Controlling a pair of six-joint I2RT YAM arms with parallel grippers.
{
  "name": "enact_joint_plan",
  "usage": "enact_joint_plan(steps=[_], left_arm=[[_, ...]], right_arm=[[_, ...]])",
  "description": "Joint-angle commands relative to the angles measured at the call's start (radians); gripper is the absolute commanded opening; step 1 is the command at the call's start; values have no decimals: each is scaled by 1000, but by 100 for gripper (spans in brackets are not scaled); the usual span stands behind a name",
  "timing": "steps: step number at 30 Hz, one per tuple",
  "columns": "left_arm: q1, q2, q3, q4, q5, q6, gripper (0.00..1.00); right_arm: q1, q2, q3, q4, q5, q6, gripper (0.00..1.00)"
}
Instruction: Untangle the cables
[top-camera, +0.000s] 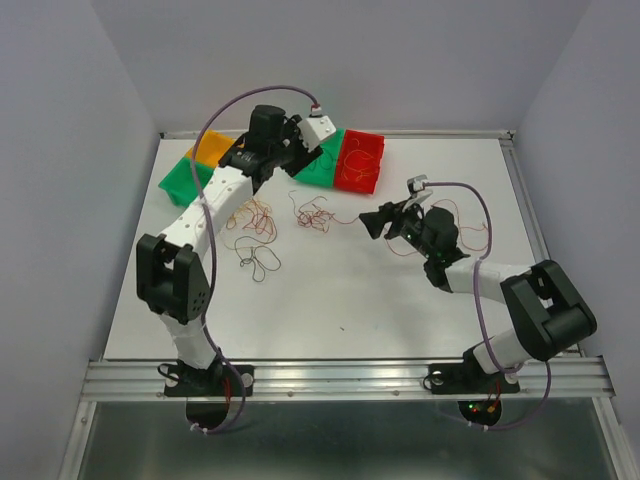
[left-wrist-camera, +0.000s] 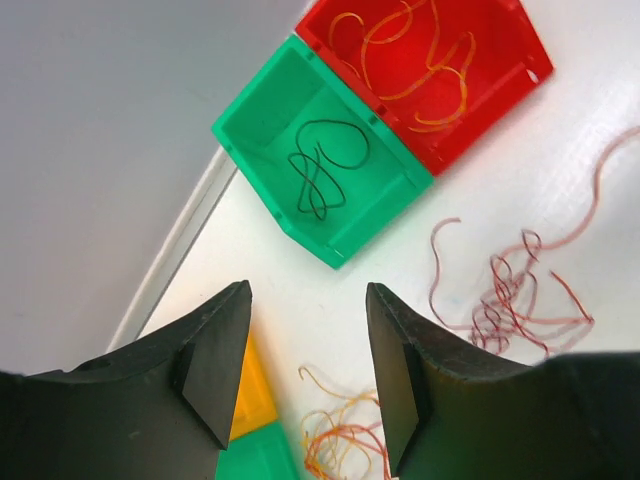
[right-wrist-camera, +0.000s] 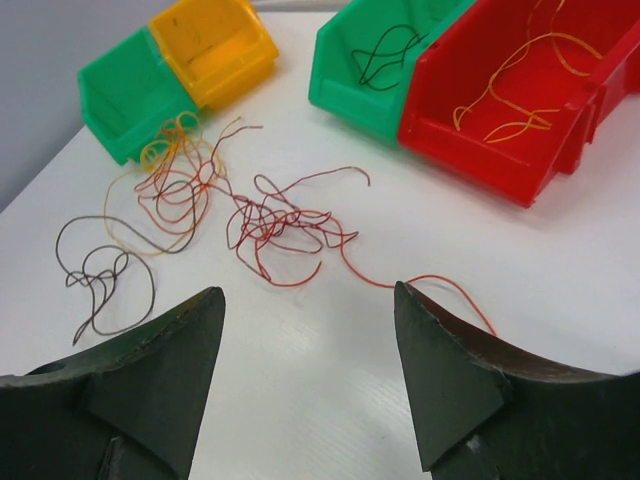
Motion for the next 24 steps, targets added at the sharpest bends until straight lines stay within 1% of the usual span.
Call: enact_joint_plan(steps=[1,3,6,10,14,21,22,24], left_arm=[[-10,-83,-176,-58,98,104,61],[-10,-103,-237,-45,113,113,61],[-12,-83,-261,-15,108,102,59],[-21,-28,-243,-9,93,115,58],[-51,32,-216,6,67,147,57],[-107,109,-161,11,10,167,52],[-110,114,-158,11,7,170,51],[-113,130,-147,9,-2,173,44]], right_arm=[[2,43,64,-5,-152,-22,73],[2,64,78,-6,-155,-20,73],[4,101,103,-6,-172,-19,71],[2,127,118,-12,-196,-19,71],[2,126,111,-12,-181,-22,70],[2,83,85,-16,-167,-31,70],[2,78,83,-16,-164,-31,70],[2,66,75,-17,-158,-34,70]])
